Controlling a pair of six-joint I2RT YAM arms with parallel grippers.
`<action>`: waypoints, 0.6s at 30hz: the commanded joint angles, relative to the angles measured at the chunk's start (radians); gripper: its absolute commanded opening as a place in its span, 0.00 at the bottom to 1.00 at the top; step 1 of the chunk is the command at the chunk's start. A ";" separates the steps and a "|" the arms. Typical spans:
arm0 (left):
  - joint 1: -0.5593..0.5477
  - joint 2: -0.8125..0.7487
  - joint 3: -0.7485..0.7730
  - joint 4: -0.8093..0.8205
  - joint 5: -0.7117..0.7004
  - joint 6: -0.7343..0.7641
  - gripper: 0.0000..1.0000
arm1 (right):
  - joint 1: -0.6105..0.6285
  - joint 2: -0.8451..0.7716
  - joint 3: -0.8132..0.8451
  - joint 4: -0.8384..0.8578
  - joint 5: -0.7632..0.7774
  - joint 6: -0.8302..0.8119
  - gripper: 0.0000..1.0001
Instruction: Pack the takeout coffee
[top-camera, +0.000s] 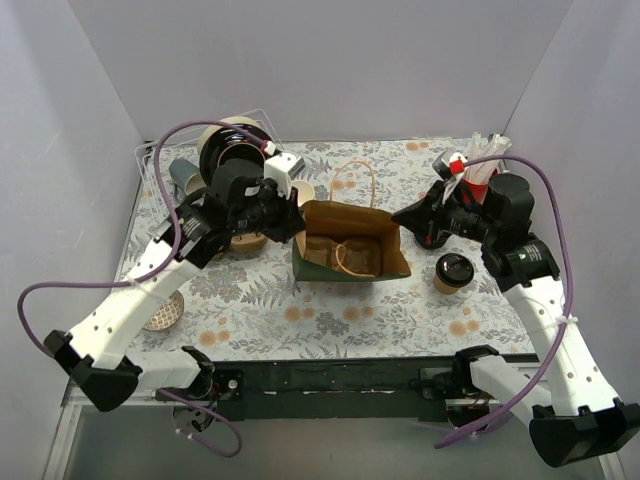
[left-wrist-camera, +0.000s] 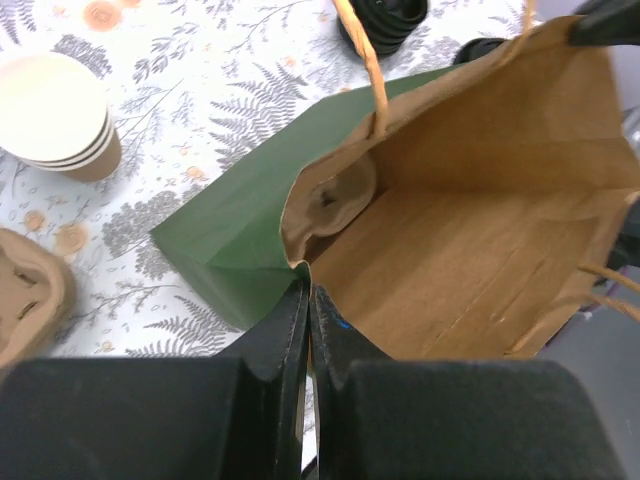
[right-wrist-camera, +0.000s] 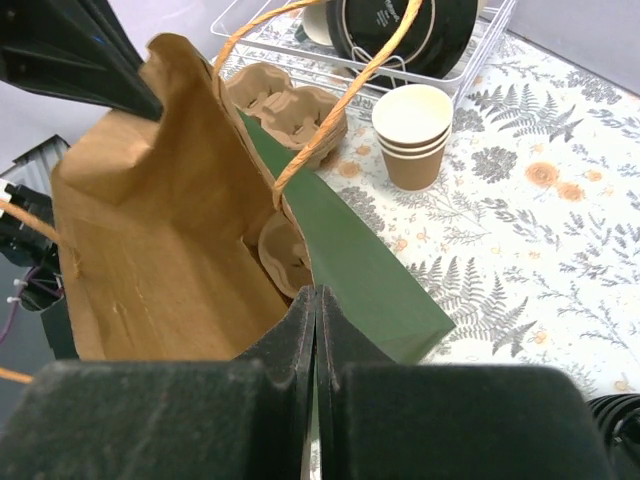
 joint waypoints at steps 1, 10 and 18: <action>-0.007 -0.125 -0.120 0.186 0.098 -0.002 0.00 | 0.007 -0.085 -0.083 0.164 -0.024 0.051 0.01; -0.011 -0.230 -0.261 0.359 0.081 0.104 0.00 | 0.007 -0.234 -0.222 0.391 0.039 0.002 0.01; -0.011 -0.182 -0.286 0.484 0.064 0.228 0.00 | 0.007 -0.219 -0.182 0.349 0.022 -0.139 0.01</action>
